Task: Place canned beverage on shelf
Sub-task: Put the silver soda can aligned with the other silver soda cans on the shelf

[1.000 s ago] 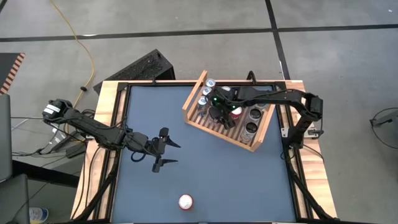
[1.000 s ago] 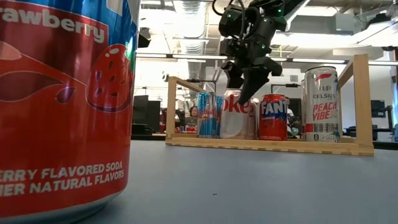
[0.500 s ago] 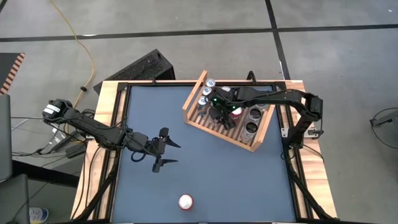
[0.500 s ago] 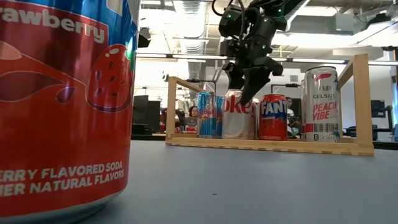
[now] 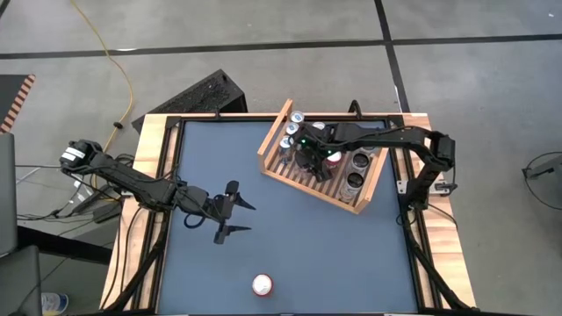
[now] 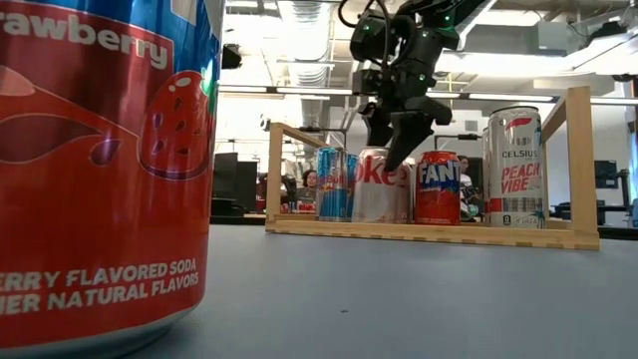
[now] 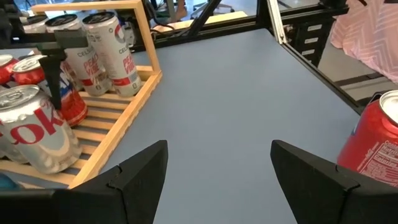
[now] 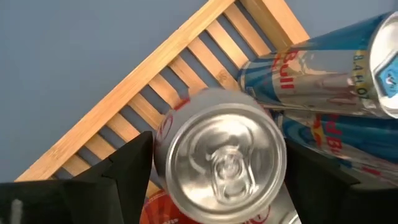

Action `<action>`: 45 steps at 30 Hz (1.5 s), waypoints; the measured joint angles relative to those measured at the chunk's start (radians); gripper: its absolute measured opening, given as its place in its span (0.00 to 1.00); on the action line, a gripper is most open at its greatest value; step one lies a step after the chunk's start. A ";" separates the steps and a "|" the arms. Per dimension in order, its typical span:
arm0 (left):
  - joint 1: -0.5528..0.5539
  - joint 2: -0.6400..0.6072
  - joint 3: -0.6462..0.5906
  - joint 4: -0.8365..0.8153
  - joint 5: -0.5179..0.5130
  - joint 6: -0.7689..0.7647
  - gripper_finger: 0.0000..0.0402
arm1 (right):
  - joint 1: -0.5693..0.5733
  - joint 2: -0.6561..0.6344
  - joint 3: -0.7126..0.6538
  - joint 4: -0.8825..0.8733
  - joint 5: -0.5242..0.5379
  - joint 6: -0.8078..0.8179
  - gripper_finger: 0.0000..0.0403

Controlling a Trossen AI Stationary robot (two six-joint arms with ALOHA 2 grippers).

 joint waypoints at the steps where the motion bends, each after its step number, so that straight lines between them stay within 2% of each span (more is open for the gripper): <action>1: 0.000 0.000 0.000 0.000 0.001 0.000 0.68 | 0.002 0.000 0.000 -0.001 0.000 0.004 0.78; 13: 0.000 0.000 0.000 -0.003 0.006 -0.002 0.68 | 0.023 -0.010 0.000 -0.017 0.003 0.021 0.78; 18: 0.000 0.000 0.000 -0.006 0.006 -0.003 0.68 | 0.025 -0.010 0.000 -0.016 0.065 -0.004 0.78; 22: 0.000 0.000 0.000 -0.008 0.005 -0.003 0.68 | 0.024 -0.010 0.003 -0.020 0.073 -0.005 0.78; 32: 0.000 0.000 0.000 -0.009 -0.001 -0.007 0.68 | 0.054 -0.010 0.160 -0.140 0.078 -0.016 0.78; 38: 0.000 0.000 0.000 -0.009 -0.023 -0.010 0.68 | 0.072 -0.010 0.284 -0.287 0.078 0.045 0.78; 42: 0.000 0.000 0.000 -0.009 -0.050 0.001 0.68 | 0.130 -0.010 0.325 -0.281 0.000 0.158 0.72; 45: 0.000 0.000 0.000 -0.010 -0.081 0.004 0.68 | 0.187 0.001 0.309 -0.229 0.053 0.184 0.63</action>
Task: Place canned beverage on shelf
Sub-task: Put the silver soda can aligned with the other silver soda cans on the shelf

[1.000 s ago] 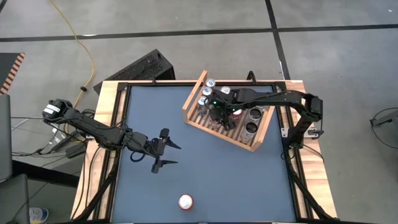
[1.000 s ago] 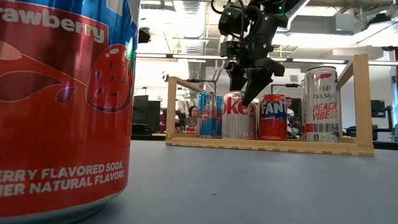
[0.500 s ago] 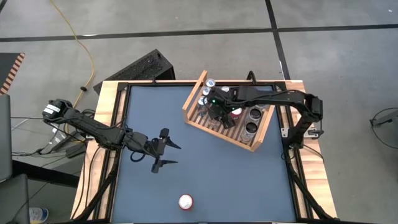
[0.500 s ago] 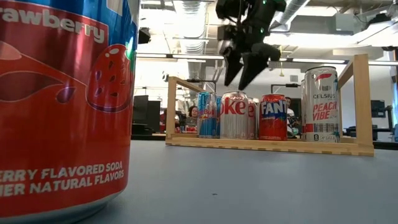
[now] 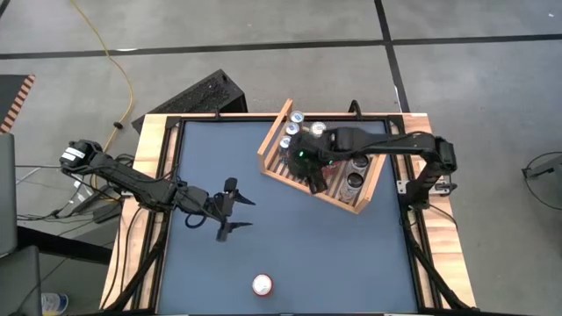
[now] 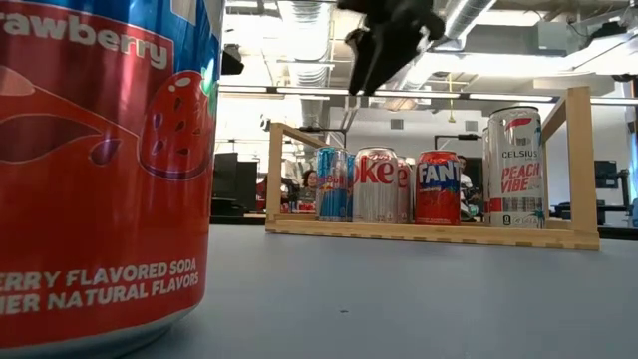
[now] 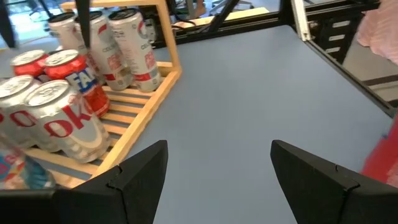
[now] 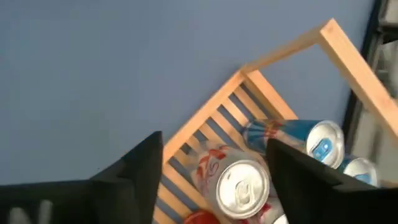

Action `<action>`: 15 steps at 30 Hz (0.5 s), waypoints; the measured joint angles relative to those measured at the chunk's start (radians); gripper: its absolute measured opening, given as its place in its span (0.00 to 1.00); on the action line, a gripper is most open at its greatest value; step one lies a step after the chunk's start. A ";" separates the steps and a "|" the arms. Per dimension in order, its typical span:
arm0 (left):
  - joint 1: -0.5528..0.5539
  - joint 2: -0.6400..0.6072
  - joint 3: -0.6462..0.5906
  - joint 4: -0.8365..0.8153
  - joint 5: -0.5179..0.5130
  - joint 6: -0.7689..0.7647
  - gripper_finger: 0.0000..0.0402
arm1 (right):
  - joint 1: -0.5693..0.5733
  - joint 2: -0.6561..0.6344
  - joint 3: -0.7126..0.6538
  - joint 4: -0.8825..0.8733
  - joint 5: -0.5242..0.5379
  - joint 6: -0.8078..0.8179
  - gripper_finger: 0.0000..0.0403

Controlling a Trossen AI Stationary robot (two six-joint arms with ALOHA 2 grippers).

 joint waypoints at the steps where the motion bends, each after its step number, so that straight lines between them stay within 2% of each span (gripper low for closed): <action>1: 0.000 0.000 0.000 0.000 -0.010 0.000 0.68 | 0.016 0.014 -0.007 0.019 0.035 -0.001 0.59; 4: 0.000 0.000 0.000 0.000 -0.019 -0.001 0.68 | 0.048 0.078 -0.012 0.046 0.101 -0.005 0.46; 9: 0.000 0.000 0.000 -0.010 -0.019 -0.013 0.68 | 0.045 0.141 -0.010 0.051 0.107 -0.028 0.23; 15: 0.000 0.000 0.000 -0.043 -0.020 -0.022 0.68 | 0.022 0.165 -0.011 0.038 0.109 -0.028 0.04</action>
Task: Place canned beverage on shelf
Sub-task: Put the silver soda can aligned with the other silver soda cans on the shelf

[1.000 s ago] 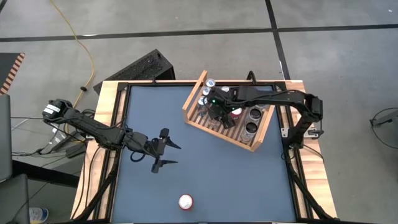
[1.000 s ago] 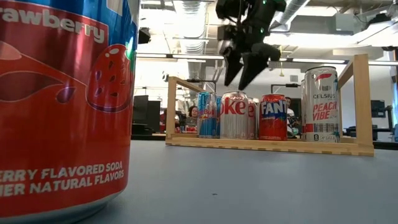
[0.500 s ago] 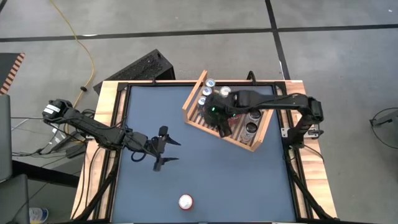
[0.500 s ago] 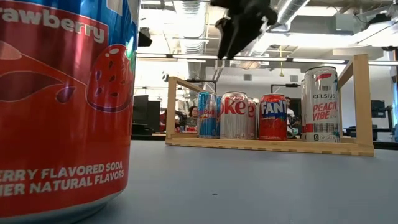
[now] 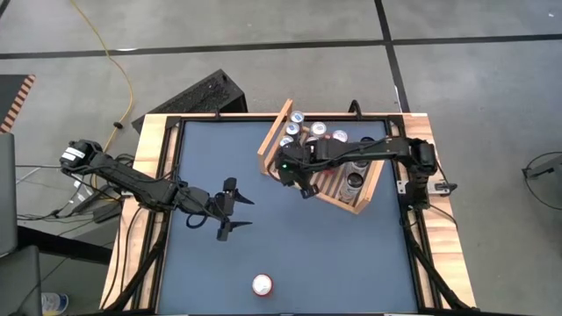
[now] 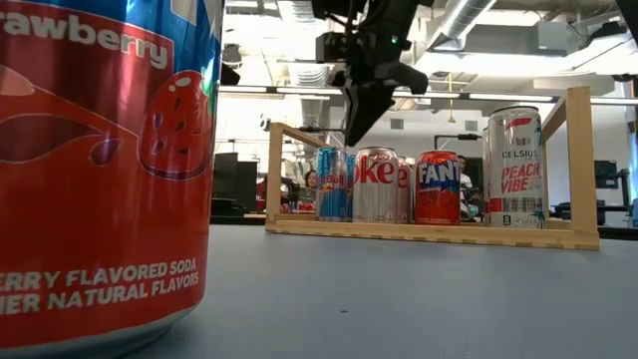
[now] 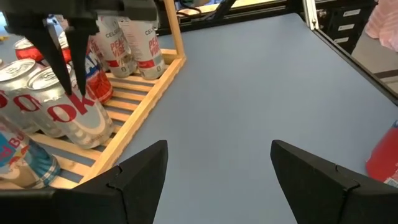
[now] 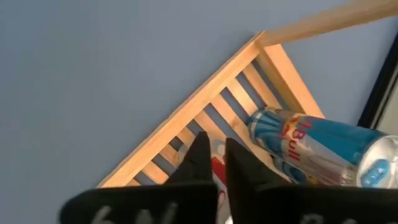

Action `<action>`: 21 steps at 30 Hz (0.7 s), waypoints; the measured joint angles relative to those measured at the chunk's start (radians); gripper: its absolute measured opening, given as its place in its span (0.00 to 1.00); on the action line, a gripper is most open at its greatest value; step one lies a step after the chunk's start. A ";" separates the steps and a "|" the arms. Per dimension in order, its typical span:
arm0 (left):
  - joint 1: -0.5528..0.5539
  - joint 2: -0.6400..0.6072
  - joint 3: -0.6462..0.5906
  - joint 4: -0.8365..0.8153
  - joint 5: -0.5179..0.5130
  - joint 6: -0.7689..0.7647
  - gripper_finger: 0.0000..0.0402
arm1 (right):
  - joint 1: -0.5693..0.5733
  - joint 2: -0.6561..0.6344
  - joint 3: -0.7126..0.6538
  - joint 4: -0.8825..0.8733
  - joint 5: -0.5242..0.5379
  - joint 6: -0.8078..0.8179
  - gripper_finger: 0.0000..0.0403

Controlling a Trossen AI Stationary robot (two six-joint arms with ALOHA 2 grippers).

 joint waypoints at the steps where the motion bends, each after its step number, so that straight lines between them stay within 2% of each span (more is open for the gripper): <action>1: 0.000 0.000 0.000 -0.003 -0.001 0.000 0.68 | -0.004 -0.001 0.001 -0.001 0.000 -0.001 0.02; 21: 0.000 0.000 0.000 -0.021 -0.004 -0.009 0.68 | -0.033 -0.002 0.000 -0.104 0.043 0.021 0.00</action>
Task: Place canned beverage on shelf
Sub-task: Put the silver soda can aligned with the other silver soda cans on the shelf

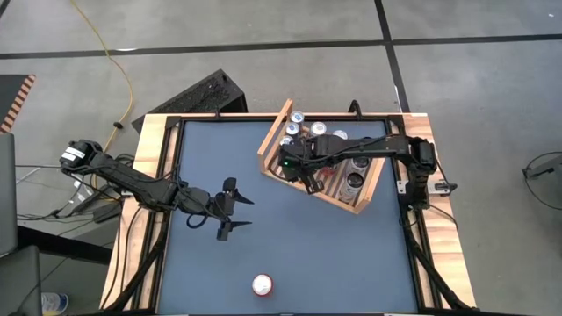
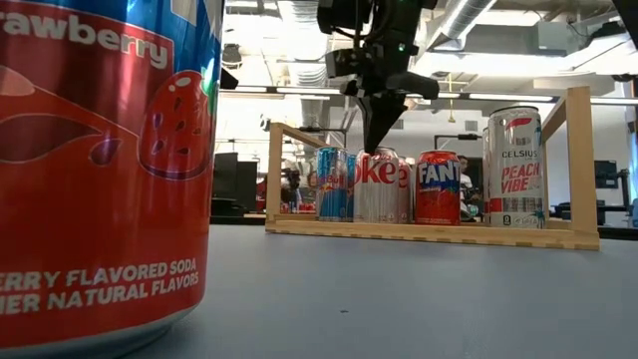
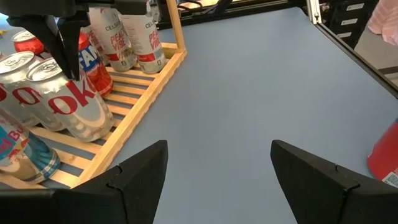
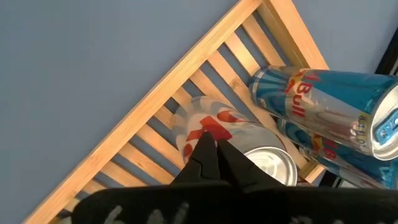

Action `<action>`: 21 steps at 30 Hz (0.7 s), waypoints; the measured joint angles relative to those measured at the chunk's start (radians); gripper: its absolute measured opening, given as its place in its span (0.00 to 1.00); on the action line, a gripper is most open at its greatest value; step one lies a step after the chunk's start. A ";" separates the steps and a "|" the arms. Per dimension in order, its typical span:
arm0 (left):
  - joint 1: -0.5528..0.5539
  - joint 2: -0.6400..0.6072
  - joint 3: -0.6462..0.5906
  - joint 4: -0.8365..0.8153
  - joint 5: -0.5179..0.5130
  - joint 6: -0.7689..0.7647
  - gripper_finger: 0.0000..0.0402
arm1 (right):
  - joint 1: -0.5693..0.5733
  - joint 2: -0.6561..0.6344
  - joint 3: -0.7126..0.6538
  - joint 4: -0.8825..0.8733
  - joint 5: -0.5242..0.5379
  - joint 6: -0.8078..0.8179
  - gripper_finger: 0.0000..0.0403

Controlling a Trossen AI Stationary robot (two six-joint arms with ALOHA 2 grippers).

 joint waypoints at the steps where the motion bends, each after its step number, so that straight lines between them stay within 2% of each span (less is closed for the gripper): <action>1: 0.000 0.000 0.000 0.000 0.000 0.000 0.68 | -0.002 0.000 0.000 0.001 0.000 0.004 0.00; 21: 0.000 0.000 0.000 -0.008 -0.001 0.001 0.68 | -0.023 0.000 0.000 -0.051 0.007 0.011 0.00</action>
